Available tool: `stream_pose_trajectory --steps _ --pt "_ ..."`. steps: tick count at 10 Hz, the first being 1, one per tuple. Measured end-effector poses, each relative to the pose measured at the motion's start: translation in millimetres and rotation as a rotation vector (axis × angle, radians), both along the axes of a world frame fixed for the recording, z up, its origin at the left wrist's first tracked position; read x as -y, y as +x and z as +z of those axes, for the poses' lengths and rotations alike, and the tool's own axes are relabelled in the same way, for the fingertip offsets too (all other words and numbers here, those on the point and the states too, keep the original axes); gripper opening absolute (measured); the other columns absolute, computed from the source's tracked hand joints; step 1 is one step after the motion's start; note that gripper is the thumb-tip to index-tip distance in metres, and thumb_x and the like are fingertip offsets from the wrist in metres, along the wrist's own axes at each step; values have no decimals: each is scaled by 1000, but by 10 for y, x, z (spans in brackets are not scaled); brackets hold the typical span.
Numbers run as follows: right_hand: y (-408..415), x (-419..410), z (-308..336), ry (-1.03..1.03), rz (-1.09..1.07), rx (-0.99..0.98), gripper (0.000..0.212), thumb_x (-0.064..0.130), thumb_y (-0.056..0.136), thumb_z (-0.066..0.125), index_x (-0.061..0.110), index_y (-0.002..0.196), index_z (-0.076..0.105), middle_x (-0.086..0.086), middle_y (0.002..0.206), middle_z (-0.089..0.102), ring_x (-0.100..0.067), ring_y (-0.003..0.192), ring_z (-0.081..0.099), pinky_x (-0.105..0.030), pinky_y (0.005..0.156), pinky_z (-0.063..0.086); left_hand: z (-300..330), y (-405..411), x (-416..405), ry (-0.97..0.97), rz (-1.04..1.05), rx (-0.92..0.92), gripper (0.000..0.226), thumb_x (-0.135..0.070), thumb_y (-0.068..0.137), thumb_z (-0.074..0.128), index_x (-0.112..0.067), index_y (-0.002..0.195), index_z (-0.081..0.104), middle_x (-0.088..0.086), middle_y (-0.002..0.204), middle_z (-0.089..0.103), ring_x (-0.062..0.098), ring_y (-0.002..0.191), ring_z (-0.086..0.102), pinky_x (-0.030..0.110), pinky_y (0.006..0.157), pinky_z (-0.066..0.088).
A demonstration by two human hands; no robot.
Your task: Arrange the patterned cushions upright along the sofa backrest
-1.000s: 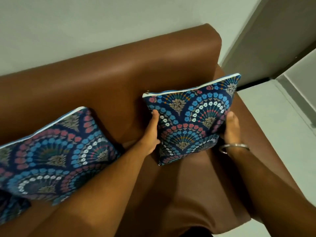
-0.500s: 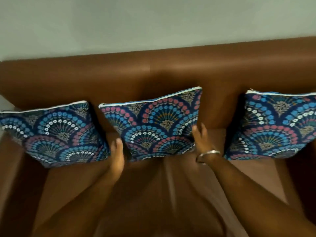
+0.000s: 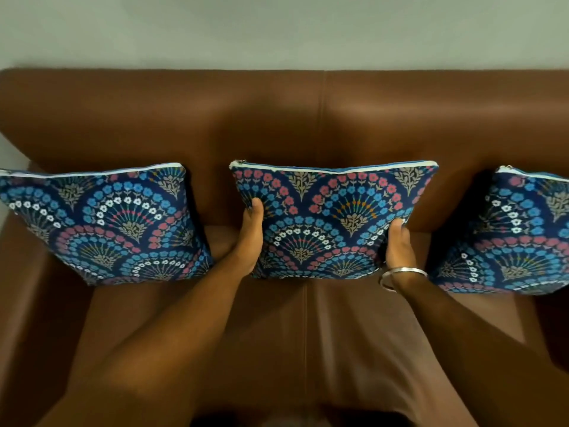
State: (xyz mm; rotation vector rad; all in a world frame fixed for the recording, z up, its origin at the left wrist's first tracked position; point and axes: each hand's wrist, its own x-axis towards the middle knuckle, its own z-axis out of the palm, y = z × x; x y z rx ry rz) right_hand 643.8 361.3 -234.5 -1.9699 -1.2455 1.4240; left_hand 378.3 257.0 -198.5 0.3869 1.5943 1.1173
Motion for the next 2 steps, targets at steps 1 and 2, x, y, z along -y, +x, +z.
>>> stream_pose_trajectory --steps 1,2 --pt "-72 12 28 15 5 8 69 62 96 26 17 147 37 -12 150 45 -34 136 43 -40 107 30 0 -27 4 32 -2 -18 50 -57 102 22 -34 145 30 -19 131 49 -7 107 54 28 94 45" --pt "-91 71 87 166 8 2 80 68 88 30 11 144 40 -16 147 47 -37 135 43 -41 109 32 77 -14 43 53 14 -109 63 -54 99 33 -20 153 29 -11 136 50 -1 114 59 14 86 52"
